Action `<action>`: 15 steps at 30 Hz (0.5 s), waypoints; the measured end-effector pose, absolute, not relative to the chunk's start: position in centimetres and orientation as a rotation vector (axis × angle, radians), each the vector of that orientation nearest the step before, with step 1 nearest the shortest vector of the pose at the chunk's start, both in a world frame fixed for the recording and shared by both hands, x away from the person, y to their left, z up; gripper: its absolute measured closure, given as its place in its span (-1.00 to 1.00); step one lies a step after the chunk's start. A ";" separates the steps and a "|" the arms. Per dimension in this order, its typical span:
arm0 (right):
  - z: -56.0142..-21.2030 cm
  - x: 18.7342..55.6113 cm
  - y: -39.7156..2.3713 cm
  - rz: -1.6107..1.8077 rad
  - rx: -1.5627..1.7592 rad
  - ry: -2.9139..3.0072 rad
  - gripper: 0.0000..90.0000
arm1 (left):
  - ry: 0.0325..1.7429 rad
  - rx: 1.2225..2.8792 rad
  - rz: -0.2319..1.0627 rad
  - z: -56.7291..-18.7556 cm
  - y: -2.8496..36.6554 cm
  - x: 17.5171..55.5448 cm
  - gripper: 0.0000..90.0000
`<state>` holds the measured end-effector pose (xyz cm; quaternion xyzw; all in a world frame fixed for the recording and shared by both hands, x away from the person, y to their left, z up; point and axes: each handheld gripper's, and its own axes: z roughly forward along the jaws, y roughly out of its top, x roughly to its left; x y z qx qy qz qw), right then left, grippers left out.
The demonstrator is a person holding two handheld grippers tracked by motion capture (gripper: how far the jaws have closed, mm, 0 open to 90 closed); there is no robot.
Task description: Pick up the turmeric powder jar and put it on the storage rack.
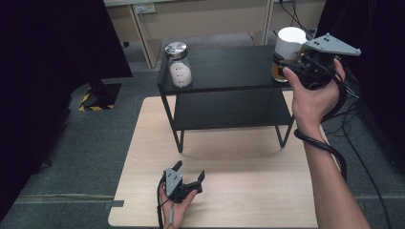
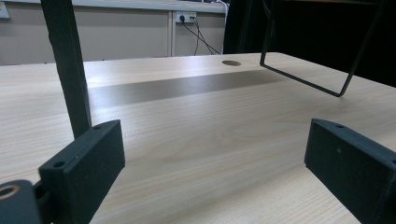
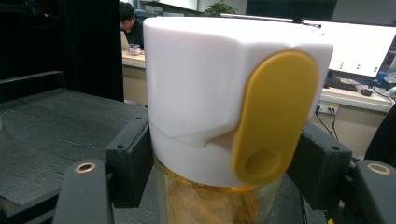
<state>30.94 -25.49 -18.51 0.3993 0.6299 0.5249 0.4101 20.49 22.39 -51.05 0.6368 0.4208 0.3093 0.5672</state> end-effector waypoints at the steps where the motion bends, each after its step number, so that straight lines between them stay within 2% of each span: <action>1: -18.5 30.9 -25.5 1.322 1.006 1.585 -0.32 | 0.990 1.498 0.726 -51.0 22.4 20.5 -0.90; 15: -19.1 31.3 -25.5 1.344 1.013 1.565 -0.33 | 0.989 1.498 0.726 -51.0 22.4 20.5 -0.90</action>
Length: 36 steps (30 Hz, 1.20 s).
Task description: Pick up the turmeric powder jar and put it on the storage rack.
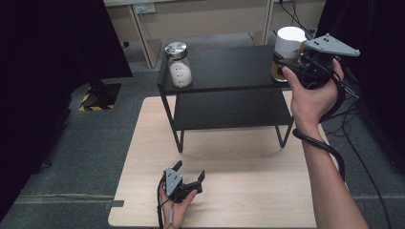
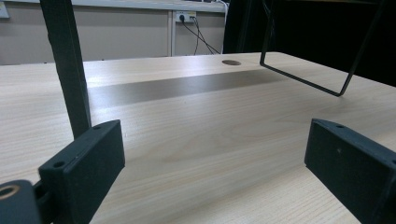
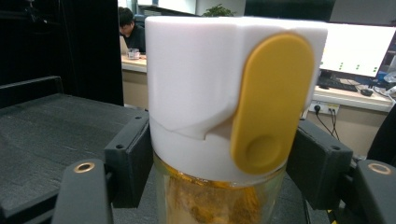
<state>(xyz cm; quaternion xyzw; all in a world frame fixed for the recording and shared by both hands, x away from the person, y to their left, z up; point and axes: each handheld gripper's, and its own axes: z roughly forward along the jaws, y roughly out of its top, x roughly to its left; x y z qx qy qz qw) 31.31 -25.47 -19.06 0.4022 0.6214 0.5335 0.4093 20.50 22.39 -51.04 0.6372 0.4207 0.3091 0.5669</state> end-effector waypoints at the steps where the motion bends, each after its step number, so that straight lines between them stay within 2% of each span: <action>1: -19.2 31.4 -25.5 1.348 1.012 1.562 -0.33 | 0.988 1.498 0.727 -51.0 22.4 20.5 -0.90; 17: -19.4 31.4 -25.2 1.351 1.027 1.532 -0.40 | 0.987 1.499 0.727 -51.0 22.4 20.5 -0.90; 21: -19.3 31.4 -25.2 1.350 1.024 1.535 -0.48 | 0.987 1.500 0.726 -51.0 22.4 20.5 -0.90; 28: -19.7 31.5 -25.3 1.388 1.051 1.518 -0.87 | 0.987 1.499 0.725 -51.0 22.4 20.5 -0.90; 36: -19.9 30.8 -25.6 1.396 1.021 1.522 -0.92 | 0.984 1.501 0.728 -51.0 22.4 20.5 -0.90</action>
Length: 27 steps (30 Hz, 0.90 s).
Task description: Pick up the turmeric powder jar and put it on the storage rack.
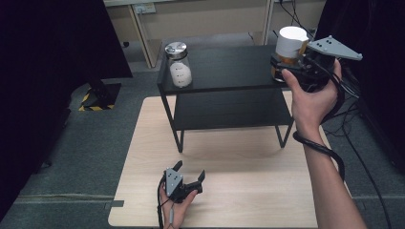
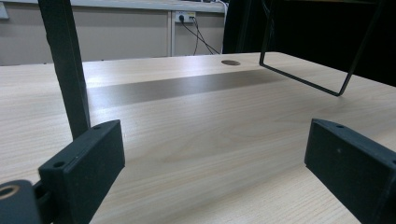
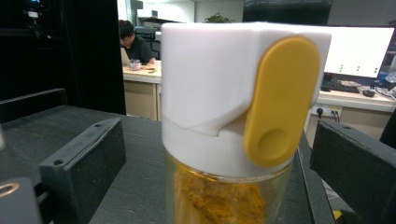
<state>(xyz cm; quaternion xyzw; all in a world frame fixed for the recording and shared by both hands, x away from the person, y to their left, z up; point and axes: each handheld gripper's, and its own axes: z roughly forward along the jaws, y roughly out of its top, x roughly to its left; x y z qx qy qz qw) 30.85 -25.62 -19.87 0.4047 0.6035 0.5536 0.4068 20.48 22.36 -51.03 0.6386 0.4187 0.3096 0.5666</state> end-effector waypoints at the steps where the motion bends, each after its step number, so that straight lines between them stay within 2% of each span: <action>1: -19.9 30.8 -25.7 1.398 1.017 1.521 -0.92 | 0.984 1.501 0.728 -51.0 22.4 20.5 -0.90; 27: -21.0 28.7 -26.3 1.389 0.952 1.531 -0.96 | 0.984 1.500 0.727 -51.0 22.3 20.5 -0.90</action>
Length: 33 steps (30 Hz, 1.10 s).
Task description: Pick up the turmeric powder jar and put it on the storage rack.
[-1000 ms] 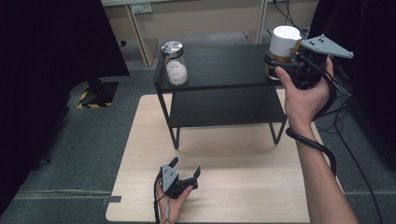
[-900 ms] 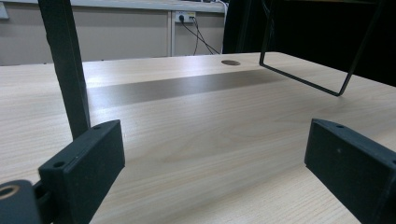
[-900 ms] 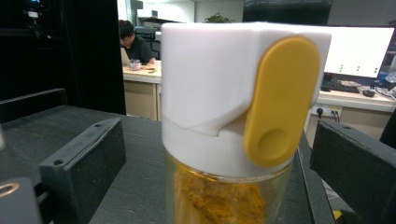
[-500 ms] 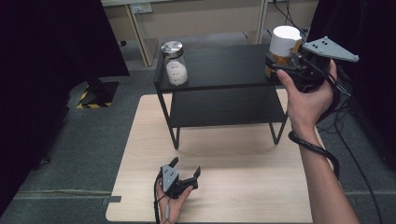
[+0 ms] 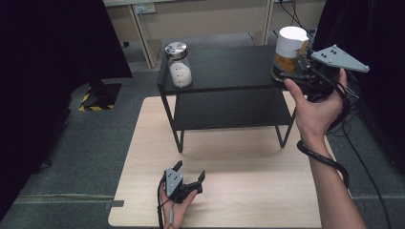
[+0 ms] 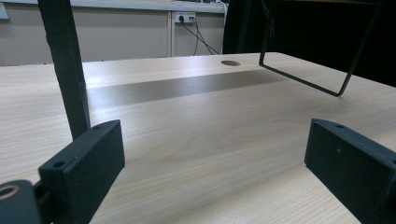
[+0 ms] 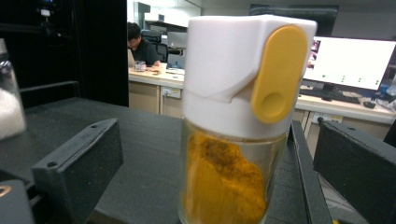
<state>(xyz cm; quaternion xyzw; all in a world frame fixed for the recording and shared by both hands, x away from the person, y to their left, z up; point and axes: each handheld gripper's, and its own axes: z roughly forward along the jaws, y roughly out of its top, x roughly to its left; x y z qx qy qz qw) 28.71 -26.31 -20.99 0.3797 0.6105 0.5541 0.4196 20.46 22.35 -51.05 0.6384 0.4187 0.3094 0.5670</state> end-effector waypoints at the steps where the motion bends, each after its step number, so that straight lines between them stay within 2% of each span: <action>1: -21.1 28.6 -26.4 1.393 0.947 1.531 -0.96 | 0.984 1.500 0.727 -51.0 22.3 20.5 -0.90; 33: -25.5 25.3 -27.6 1.450 0.891 1.549 -0.96 | 0.979 1.498 0.728 -51.1 22.3 20.4 -0.90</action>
